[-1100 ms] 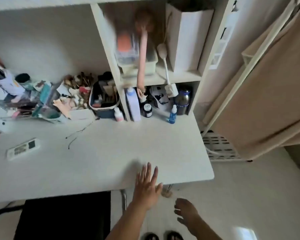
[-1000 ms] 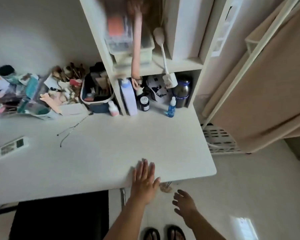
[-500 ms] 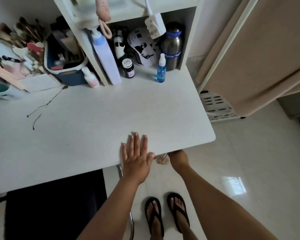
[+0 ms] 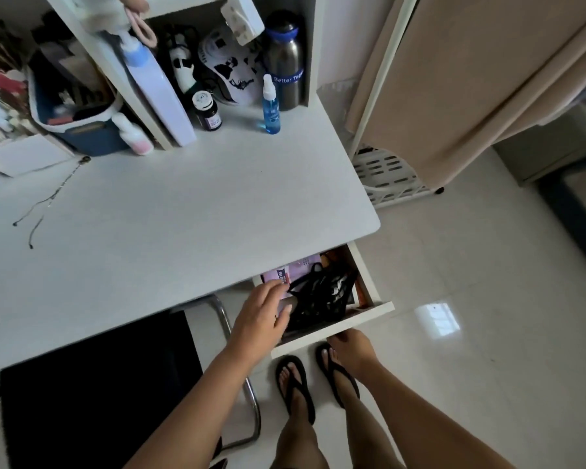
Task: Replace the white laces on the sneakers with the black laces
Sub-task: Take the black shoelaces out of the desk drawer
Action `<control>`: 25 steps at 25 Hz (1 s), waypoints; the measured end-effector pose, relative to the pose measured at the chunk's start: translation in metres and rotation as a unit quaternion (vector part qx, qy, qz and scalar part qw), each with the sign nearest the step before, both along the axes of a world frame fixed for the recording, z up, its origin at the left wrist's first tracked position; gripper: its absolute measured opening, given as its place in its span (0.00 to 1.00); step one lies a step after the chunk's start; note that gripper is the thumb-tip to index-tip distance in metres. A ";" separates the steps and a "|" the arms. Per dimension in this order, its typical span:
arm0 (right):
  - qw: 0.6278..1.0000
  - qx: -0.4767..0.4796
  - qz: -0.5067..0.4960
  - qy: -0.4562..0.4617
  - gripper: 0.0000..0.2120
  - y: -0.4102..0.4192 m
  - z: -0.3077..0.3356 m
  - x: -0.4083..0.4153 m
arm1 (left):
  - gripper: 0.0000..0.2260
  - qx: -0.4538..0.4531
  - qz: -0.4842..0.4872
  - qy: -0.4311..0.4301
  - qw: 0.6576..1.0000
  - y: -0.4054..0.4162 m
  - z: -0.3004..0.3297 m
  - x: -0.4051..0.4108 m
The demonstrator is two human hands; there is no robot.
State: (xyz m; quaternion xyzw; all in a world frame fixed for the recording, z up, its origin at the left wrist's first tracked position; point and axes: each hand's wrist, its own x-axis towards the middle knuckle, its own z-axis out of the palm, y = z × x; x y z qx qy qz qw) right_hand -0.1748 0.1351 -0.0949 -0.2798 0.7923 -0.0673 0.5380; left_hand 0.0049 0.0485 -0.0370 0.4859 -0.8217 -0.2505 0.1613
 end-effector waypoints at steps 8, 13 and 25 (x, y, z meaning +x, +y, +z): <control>0.999 0.027 0.020 -0.031 0.13 0.032 0.009 -0.014 | 0.41 0.061 -0.192 -0.320 0.926 0.004 -0.024 -0.082; 0.989 0.062 -0.109 -0.079 0.10 0.037 0.041 -0.032 | 0.17 0.097 -0.159 -0.175 0.967 0.013 -0.023 -0.084; 0.801 -0.014 -0.331 -0.498 0.14 0.012 0.118 -0.010 | 0.14 0.461 0.346 0.299 0.760 0.113 0.086 -0.071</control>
